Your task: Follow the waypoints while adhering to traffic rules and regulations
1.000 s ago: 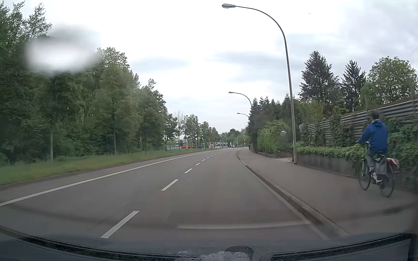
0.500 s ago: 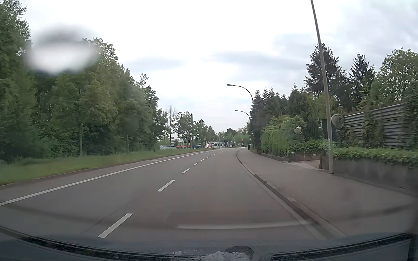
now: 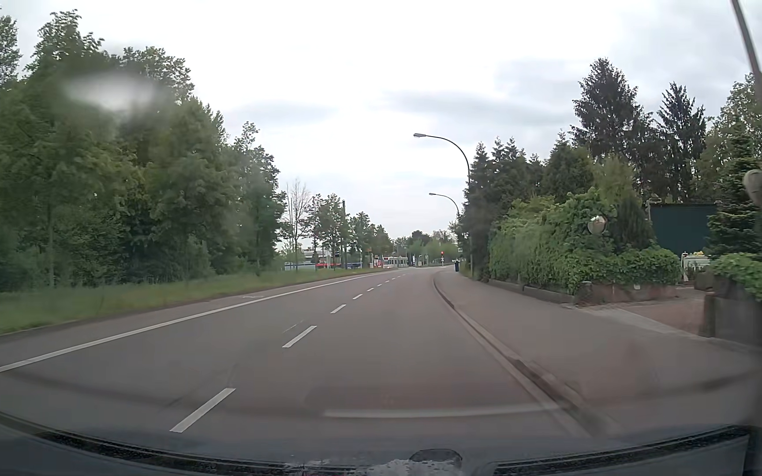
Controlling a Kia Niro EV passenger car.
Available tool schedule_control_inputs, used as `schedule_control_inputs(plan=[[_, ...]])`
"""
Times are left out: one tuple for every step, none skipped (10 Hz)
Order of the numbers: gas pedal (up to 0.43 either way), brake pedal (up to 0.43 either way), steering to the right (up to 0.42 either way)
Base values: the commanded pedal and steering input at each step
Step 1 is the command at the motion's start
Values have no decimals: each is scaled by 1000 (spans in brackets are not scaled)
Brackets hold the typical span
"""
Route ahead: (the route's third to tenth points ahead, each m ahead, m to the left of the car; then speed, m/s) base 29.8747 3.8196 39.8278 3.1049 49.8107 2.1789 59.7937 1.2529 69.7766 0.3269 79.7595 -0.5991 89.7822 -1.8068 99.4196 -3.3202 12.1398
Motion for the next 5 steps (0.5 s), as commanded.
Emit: schedule_control_inputs(plan=[[59,0,0],[59,0,0],[59,0,1],[59,0,3],[59,0,3]])
